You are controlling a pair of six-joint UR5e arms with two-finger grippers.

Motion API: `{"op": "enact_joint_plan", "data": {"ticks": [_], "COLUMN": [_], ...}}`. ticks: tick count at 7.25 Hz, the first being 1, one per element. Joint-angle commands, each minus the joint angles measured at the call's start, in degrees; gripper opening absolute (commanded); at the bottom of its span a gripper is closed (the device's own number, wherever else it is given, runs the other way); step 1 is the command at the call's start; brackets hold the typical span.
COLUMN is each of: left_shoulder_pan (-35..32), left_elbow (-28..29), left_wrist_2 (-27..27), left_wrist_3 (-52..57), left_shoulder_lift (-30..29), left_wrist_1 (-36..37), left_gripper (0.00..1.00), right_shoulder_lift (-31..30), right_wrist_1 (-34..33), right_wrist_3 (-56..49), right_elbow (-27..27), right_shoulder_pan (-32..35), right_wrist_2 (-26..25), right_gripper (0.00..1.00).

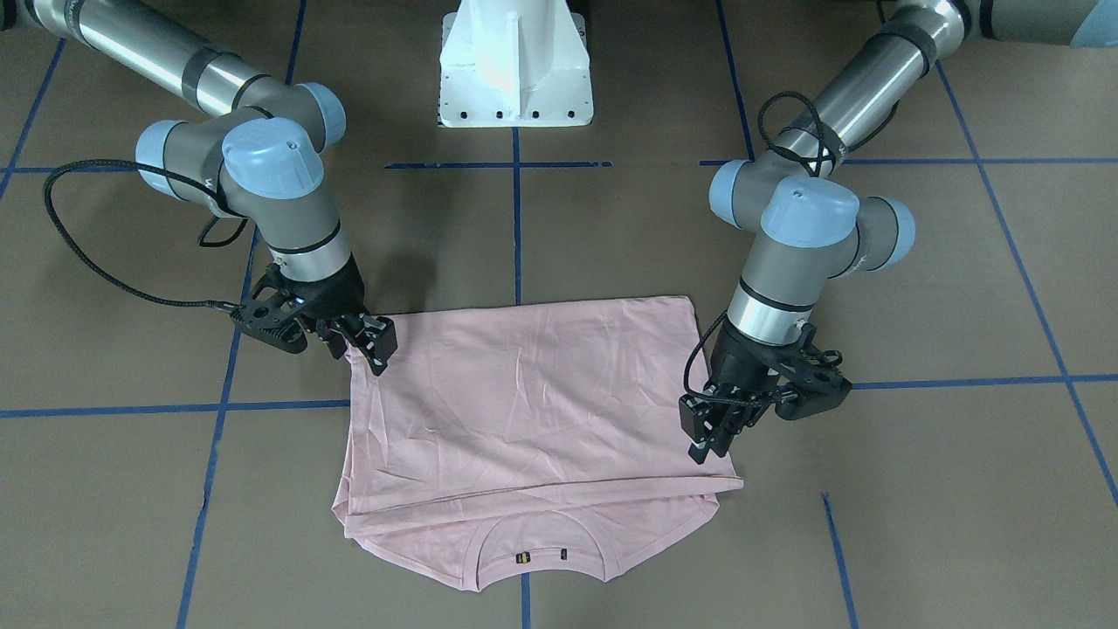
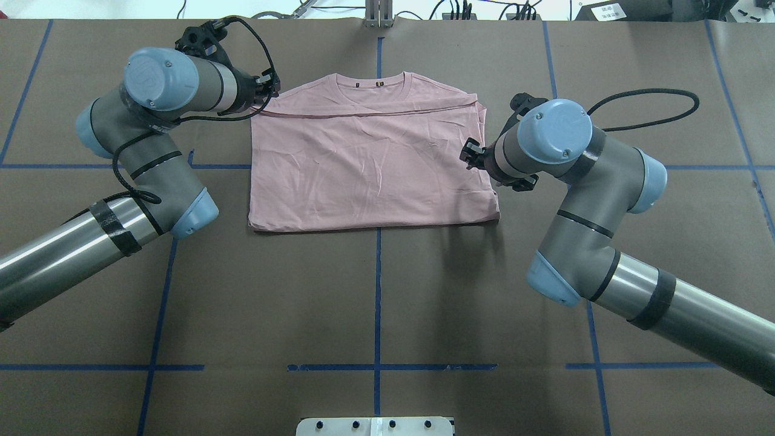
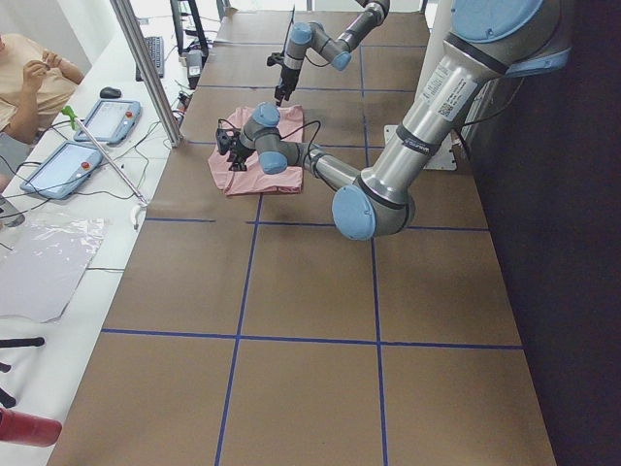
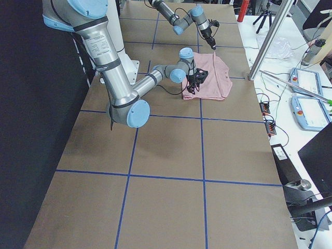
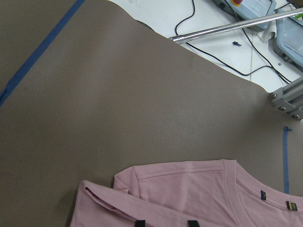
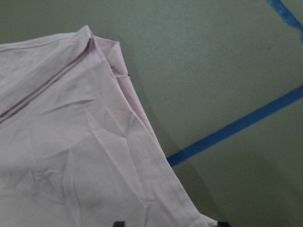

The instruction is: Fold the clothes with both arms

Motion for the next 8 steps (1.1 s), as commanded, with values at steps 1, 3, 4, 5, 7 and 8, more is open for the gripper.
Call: {"op": "enact_joint_plan", "data": {"ticks": [1,3,4,5,7,8], "left_shoulder_pan": [0.2,0.2,0.2,0.2,0.2,0.2], "left_elbow": [-0.2,-0.5,-0.5,-0.5,-0.5,-0.5], "left_wrist_2": [-0.1,-0.1,-0.1,-0.1,-0.1,-0.1], "left_wrist_3": [-0.3,-1.3,-1.3,-1.5,-1.5,-1.7], "left_shoulder_lift": [-0.1,0.1,0.1,0.1,0.1,0.1], "left_wrist_1": [0.0,0.0,0.0,0.0,0.1,0.0], "left_gripper": [0.41,0.41,0.41,0.41,0.41,0.41], "right_shoulder_lift": [-2.1,-2.9,-3.2,-3.3,-3.4,-3.9], "right_wrist_1": [0.0,0.0,0.1,0.0,0.1,0.1], "right_wrist_3": [1.1,1.7,1.7,2.0,3.7,3.7], "right_elbow": [1.1,0.9,0.6,1.1,1.4,2.0], "right_shoulder_pan": [-1.1,-2.5,-2.9,-3.1,-3.1,-3.3], "right_wrist_2": [-0.1,0.3,0.3,0.2,0.3,0.2], "right_gripper": [0.73,0.72,0.69,0.43,0.00,0.00]}}
